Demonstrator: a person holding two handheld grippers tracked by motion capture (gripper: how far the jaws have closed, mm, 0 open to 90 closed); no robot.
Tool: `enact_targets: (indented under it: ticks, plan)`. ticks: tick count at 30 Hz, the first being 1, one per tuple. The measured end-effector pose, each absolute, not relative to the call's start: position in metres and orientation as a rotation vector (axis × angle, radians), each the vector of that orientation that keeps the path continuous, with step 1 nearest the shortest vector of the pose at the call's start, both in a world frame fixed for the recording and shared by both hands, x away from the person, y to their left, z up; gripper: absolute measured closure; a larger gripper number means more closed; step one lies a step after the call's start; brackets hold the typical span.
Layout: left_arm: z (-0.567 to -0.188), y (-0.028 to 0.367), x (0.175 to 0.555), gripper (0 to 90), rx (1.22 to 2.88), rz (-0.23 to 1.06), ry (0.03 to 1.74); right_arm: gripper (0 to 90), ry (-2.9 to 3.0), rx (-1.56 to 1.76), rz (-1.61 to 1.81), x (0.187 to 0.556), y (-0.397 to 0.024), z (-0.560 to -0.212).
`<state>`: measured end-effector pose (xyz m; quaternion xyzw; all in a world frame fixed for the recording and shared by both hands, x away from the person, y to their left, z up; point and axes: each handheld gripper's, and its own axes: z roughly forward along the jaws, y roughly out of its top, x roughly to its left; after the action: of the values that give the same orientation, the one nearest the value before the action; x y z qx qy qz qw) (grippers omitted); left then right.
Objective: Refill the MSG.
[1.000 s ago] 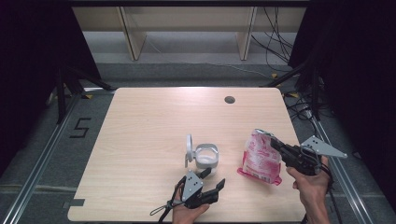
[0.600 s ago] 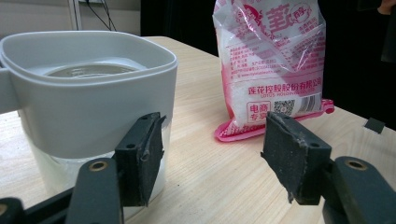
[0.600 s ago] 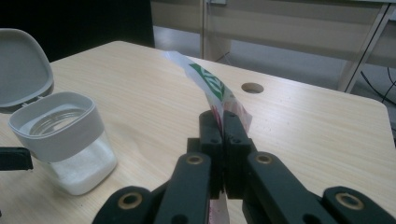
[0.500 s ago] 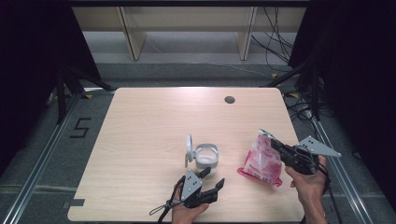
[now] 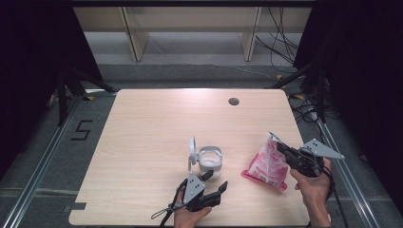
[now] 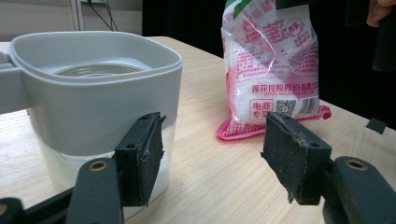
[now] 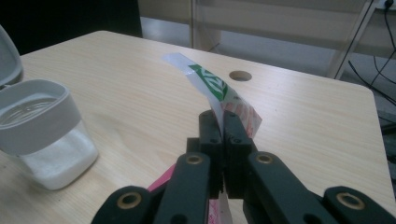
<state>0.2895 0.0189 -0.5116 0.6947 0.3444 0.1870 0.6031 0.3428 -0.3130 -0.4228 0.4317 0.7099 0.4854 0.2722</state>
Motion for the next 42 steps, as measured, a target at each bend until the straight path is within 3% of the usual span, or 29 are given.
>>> enact_targets:
  ticks: [24, 42]
  plan:
    - [-0.511, 0.023, 0.289, 36.2, 1.611, 0.432, 0.800, 88.3, 1.903, 1.237, 1.222, 0.350, -0.318, -0.441]
    - [-0.509, 0.031, 0.288, 32.5, 1.629, 0.440, 0.794, 82.1, 1.870, 1.274, 1.208, 0.354, -0.327, -0.449]
